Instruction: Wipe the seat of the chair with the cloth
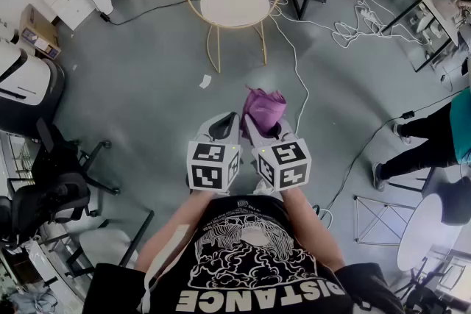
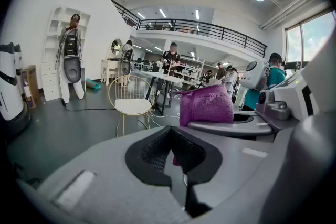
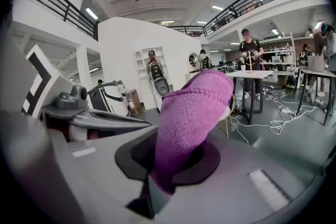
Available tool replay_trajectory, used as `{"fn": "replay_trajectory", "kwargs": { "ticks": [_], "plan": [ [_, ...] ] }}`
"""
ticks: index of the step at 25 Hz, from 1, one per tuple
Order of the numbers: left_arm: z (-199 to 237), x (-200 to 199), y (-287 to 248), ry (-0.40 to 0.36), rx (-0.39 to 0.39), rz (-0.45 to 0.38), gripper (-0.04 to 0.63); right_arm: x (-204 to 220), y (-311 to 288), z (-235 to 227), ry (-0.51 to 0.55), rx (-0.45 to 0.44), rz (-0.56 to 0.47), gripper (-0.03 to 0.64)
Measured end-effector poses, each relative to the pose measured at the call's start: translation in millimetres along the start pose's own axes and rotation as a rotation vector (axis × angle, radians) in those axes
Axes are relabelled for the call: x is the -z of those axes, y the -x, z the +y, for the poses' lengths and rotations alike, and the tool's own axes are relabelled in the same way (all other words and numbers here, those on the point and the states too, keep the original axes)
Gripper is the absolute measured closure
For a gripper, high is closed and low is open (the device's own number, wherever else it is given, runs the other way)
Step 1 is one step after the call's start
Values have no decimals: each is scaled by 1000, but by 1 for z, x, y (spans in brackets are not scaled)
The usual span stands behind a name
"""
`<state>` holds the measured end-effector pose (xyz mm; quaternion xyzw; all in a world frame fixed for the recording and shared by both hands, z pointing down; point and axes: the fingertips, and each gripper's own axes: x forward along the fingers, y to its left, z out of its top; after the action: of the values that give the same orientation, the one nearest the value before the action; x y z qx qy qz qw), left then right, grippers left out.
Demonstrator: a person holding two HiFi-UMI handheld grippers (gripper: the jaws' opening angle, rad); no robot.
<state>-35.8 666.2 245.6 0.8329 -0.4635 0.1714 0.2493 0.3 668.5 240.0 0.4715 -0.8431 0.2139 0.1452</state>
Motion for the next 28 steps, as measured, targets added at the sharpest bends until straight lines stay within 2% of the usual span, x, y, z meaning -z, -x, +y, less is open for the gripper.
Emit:
{"fn": "replay_trajectory", "kwargs": {
  "ticks": [12, 19, 28],
  "plan": [
    [28, 9, 14, 10, 31, 1, 595, 8, -17, 30, -15, 25, 5, 560],
    [50, 0, 21, 2, 60, -2, 595, -1, -33, 48, -8, 49, 6, 560],
    [88, -9, 23, 19, 37, -22, 595, -11, -65, 64, 3, 26, 0, 560]
  ]
}}
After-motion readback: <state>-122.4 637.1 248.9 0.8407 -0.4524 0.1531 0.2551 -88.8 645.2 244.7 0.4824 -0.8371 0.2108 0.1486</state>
